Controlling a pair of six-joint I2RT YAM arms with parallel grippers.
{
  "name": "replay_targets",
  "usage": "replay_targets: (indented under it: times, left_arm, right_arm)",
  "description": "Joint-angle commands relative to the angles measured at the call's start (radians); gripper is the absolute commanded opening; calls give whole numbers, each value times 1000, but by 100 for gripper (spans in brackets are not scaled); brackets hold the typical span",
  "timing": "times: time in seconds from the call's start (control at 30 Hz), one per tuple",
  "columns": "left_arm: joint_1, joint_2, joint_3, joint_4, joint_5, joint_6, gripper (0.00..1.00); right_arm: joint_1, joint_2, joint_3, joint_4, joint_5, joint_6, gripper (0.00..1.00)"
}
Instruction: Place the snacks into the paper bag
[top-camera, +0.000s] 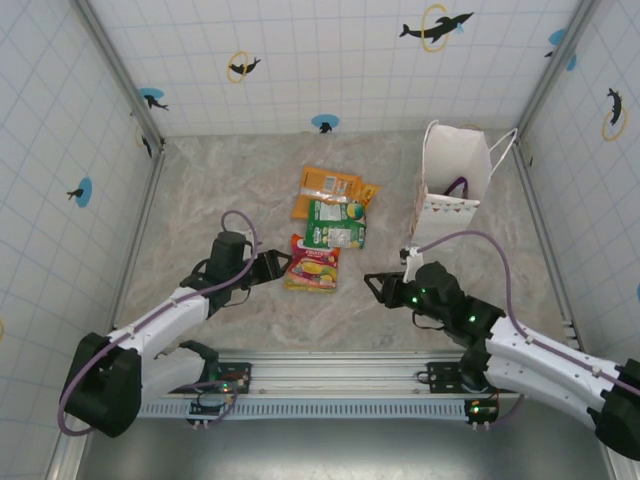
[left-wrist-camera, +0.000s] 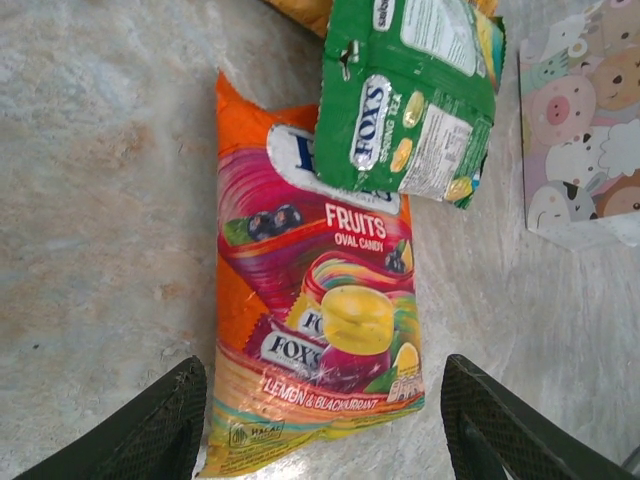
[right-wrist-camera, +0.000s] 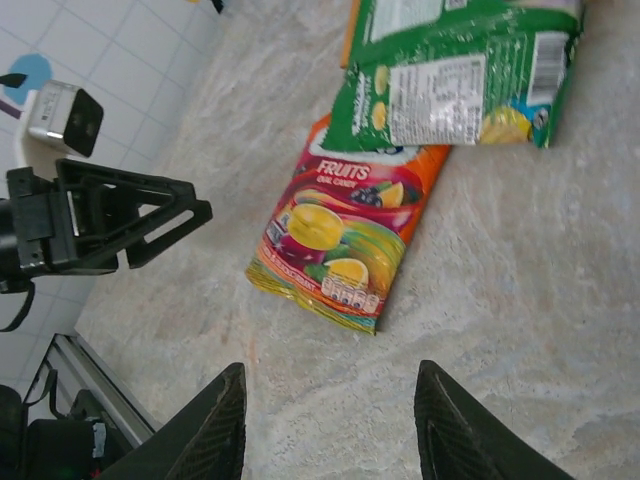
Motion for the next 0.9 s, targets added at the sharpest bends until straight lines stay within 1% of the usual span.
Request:
replay_targets:
  times: [0.0, 0.2, 0.37, 0.57, 0.87]
  left_arm:
    - [30, 20, -18, -1, 42, 10, 64]
    - [35, 102, -16, 34, 118, 1, 61]
    - [34, 153, -13, 52, 153, -1, 60]
    - [34, 184, -8, 70, 167, 4, 59]
    - [37, 221, -8, 90, 182, 2, 59]
  right_arm:
    - [20, 26, -34, 133, 59, 96, 47]
    - [43, 113, -71, 233, 54, 174, 47]
    - [73, 205, -73, 326, 91, 227, 47]
    - [97, 318, -74, 405, 145, 308, 48]
    - [102, 503, -28, 505, 146, 367, 48]
